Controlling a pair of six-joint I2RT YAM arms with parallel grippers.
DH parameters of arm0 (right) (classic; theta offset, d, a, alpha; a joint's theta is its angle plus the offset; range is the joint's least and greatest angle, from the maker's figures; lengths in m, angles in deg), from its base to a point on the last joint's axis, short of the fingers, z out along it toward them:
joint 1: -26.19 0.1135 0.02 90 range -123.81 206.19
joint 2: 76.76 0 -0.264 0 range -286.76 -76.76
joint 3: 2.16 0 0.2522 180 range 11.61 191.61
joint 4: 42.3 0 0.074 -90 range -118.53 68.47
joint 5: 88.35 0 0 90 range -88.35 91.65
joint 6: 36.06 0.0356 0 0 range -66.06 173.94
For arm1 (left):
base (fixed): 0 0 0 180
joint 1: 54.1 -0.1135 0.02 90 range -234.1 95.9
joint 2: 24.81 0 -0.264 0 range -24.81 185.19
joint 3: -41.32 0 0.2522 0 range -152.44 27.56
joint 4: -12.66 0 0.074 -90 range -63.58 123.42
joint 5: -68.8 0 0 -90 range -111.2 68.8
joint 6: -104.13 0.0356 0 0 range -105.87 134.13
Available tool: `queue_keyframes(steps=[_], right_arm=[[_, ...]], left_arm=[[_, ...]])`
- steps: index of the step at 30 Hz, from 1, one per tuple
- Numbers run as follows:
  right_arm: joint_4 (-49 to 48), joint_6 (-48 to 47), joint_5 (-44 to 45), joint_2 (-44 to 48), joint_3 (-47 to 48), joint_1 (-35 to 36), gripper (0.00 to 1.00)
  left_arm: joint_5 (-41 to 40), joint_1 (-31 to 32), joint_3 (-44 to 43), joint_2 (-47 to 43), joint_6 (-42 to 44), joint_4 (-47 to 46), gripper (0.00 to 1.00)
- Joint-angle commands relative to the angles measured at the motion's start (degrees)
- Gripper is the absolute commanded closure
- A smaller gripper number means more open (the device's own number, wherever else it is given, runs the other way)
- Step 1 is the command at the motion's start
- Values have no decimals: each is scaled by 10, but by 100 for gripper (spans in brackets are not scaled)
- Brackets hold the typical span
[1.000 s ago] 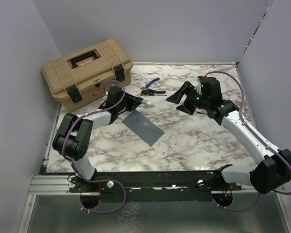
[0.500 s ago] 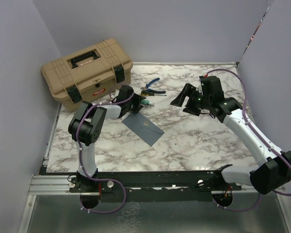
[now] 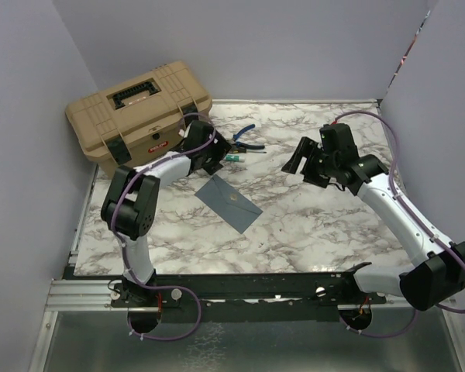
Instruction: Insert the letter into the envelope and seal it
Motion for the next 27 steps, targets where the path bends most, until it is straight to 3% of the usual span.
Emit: queue_keyframes(steps=[1, 8, 14, 19, 27], right_arm=[[80, -36, 99, -16, 39, -3, 22], [128, -70, 147, -15, 68, -3, 20], [116, -97, 164, 22, 102, -3, 18], [126, -101, 174, 40, 121, -3, 18], [130, -114, 160, 65, 131, -3, 15]], left_arm=[[-44, 6, -22, -123, 191, 159, 14], [-206, 5, 1, -293, 360, 300, 1], [-342, 3, -52, -424, 482, 395, 1], [-428, 4, -67, -487, 499, 427, 1], [-415, 4, -30, -544, 449, 405, 1]])
